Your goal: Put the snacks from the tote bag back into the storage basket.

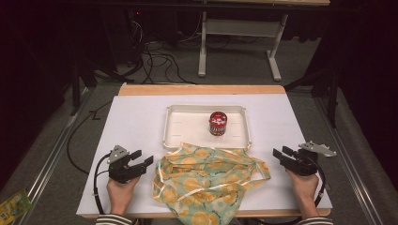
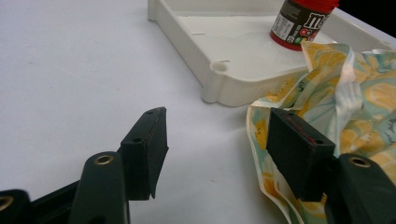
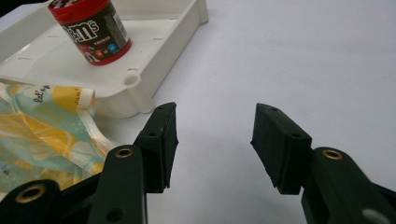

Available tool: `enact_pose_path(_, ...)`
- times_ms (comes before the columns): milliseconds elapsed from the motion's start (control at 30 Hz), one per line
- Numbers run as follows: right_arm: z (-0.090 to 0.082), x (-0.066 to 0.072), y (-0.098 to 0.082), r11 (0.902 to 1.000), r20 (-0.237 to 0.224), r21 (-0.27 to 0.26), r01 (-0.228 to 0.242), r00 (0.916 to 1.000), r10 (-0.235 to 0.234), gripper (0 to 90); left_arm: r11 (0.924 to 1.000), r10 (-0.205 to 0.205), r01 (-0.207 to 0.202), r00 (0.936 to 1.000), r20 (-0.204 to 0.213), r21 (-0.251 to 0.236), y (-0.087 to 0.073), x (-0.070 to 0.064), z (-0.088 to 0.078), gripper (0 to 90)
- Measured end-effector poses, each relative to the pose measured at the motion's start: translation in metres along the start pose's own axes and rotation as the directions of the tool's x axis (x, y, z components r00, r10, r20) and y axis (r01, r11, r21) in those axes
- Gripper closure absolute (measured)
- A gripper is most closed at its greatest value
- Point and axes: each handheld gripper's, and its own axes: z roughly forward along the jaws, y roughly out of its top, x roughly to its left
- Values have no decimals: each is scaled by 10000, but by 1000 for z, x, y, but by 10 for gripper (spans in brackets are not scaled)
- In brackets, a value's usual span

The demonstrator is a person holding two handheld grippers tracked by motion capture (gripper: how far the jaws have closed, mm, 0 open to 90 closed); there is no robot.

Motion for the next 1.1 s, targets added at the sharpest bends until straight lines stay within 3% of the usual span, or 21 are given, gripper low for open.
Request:
enact_pose_path(533,8,-2,-6,9994,173,268,-207,9996,203,507,9993,-238,250,9989,-411,284,-1,5,10,391)
enact_pose_path(1100,16,-4,-11,9987,368,482,-180,9992,162,506,9982,-209,246,9975,-678,545,-4,7,20,390)
